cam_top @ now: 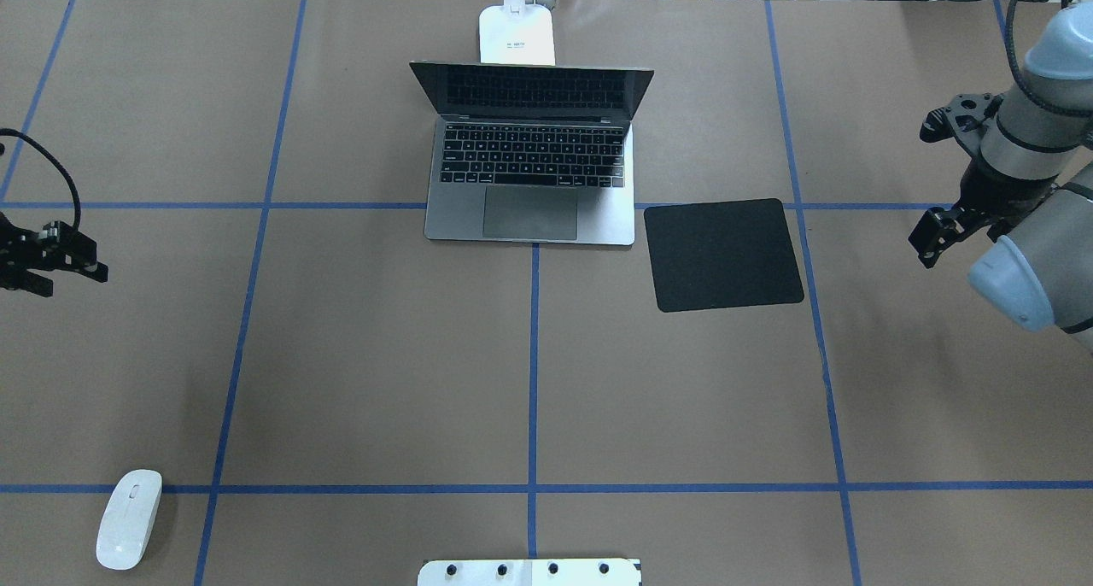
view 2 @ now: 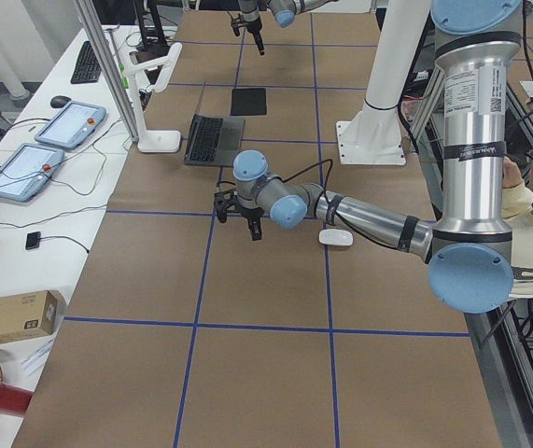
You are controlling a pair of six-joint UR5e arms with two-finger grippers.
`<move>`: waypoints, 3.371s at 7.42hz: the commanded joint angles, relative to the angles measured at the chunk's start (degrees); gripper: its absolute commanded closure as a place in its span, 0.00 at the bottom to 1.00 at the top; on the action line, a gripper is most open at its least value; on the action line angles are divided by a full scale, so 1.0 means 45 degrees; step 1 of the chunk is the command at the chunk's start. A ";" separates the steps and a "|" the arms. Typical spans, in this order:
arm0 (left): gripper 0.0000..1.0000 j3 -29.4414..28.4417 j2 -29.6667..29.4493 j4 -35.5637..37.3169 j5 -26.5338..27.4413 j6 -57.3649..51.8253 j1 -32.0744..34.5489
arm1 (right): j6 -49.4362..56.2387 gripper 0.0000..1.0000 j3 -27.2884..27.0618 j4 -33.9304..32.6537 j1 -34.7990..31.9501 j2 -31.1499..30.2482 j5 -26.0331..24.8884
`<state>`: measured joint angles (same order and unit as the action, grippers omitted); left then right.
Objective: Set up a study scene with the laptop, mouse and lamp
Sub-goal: 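Raise the right gripper away while the left gripper moves toward the white mouse, then lower the left gripper onto the white mouse and grasp it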
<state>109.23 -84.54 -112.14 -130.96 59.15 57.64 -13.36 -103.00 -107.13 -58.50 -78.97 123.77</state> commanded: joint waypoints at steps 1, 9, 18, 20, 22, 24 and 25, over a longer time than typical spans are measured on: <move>0.23 0.0801 0.0641 -0.0002 0.0388 0.0584 -0.1492 | 0.0918 0.00 -0.0061 0.0018 -0.0339 -0.0574 0.0014; 0.19 0.1117 0.2537 -0.2479 0.2673 0.1713 -0.5967 | 0.2071 0.00 -0.0061 -0.0021 -0.0476 -0.0986 -0.0005; 0.17 0.1117 0.3241 -0.3869 0.4295 0.3594 -0.8626 | 0.2071 0.00 -0.0022 -0.0021 -0.0476 -0.1025 -0.0025; 0.17 0.1117 0.3279 -0.3869 0.4452 0.3594 -0.8862 | 0.2071 0.00 -0.0003 -0.0001 -0.0476 -0.1025 -0.0044; 0.22 0.1117 0.3260 -0.3869 0.4473 0.3594 -0.8941 | 0.2052 0.00 -0.0003 -0.0001 -0.0476 -0.1025 -0.0044; 0.36 0.1175 0.3280 -0.3869 0.4473 0.3575 -0.8921 | 0.2032 0.00 -0.0003 -0.0001 -0.0476 -0.1044 -0.0044; 0.45 0.1175 0.3260 -0.3869 0.4473 0.3575 -0.8921 | 0.2032 0.00 -0.0022 -0.0001 -0.0476 -0.1045 -0.0044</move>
<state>114.47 -69.81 -129.55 -110.84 75.25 17.49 -4.20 -103.02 -107.14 -60.64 -83.64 123.57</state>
